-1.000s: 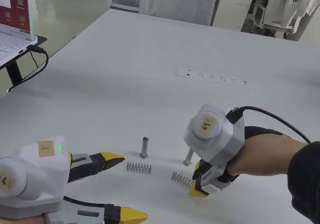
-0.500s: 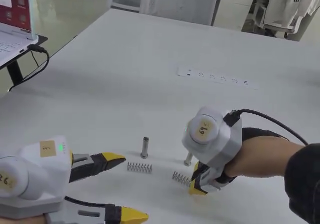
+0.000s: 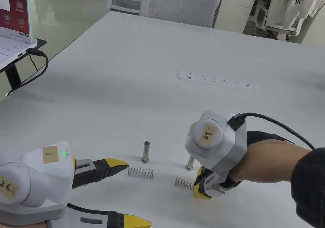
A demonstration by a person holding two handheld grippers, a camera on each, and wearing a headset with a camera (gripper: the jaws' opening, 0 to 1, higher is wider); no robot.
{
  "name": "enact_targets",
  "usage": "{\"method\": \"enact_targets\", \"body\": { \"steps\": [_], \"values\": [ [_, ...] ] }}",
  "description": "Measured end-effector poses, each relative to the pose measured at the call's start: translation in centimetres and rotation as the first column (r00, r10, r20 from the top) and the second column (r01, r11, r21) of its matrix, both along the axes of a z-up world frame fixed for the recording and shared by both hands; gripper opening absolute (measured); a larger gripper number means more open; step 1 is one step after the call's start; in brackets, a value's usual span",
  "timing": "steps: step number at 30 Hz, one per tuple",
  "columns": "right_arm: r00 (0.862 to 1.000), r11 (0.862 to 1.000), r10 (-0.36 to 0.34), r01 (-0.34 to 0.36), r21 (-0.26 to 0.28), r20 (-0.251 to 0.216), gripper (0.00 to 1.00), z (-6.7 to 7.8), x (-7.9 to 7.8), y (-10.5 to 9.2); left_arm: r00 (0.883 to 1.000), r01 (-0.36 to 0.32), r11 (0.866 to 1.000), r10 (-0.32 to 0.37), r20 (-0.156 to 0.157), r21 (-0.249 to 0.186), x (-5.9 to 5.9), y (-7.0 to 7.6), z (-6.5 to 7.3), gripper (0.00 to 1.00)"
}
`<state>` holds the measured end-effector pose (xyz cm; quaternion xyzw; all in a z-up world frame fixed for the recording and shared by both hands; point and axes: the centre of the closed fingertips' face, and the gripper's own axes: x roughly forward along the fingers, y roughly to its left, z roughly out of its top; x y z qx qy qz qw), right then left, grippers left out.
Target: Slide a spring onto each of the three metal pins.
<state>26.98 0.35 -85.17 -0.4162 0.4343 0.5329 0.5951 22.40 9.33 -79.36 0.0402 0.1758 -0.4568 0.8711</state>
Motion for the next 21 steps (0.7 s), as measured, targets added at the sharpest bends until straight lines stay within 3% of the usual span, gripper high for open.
{"method": "enact_targets", "body": {
  "steps": [21],
  "values": [
    [0.996,0.995,0.087,-0.086,0.050,-0.017,0.09,3.1,-2.9,2.1,0.998,0.062,0.998,-0.063,0.012,0.017,0.2,-1.4,0.4,0.57]
  ]
}}
